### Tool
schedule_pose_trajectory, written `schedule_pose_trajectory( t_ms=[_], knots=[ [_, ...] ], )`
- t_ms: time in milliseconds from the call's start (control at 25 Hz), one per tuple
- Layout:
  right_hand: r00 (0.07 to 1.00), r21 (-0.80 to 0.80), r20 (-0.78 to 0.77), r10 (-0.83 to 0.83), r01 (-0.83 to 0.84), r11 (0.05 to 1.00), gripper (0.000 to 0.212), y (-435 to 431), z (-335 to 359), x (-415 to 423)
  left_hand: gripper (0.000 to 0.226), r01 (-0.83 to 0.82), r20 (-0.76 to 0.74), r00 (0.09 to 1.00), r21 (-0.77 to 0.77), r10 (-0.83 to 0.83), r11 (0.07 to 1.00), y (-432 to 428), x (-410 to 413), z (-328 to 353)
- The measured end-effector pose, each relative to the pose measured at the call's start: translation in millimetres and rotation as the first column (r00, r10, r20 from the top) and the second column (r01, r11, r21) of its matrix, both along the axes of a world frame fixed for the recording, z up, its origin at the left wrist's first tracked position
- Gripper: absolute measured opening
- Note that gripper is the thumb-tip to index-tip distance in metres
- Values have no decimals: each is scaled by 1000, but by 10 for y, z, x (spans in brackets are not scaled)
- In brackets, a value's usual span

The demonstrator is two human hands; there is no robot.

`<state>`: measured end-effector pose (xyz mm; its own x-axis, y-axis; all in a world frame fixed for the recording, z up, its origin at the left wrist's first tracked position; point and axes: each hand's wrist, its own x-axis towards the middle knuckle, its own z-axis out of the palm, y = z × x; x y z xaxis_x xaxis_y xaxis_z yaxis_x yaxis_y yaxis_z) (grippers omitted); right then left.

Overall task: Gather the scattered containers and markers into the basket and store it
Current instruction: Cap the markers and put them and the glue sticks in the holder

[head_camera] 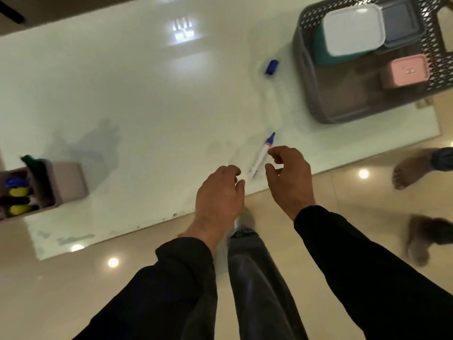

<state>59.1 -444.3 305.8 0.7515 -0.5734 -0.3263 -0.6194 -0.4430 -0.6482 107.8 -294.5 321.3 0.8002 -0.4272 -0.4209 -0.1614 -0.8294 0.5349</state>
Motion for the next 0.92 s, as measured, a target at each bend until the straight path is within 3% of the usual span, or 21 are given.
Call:
schedule_pose_trajectory(
  t_ms=[160,280,520,640,720,800,920],
  knots=[
    [999,52,1,-40,39,998,29,-344,-114,125,37,39,-8,999,123,-38,992,-579,19,-148],
    [998,113,62,-30,23,993,29,-522,-89,422,31,2,-2,1000,196,-2,981,-790,93,-281],
    [989,60,96,109,-115,992,30,-695,-154,1026,31,-211,0,977,129,213,969,-733,238,-246],
    [976,-55,104,191,-187,981,41,-795,-204,1373,27,-291,64,956,77,286,954,-639,491,-221],
    [962,-166,47,269,-258,952,54,-876,-241,1623,24,-304,107,949,48,298,951,-578,640,-195],
    [929,-235,-109,354,-370,899,64,-936,-263,1817,24,-308,131,945,35,301,951,-529,710,-185],
    [846,-311,-287,449,-526,792,56,-962,-285,1905,24,-320,138,939,27,314,947,-422,713,-195]
  ],
)
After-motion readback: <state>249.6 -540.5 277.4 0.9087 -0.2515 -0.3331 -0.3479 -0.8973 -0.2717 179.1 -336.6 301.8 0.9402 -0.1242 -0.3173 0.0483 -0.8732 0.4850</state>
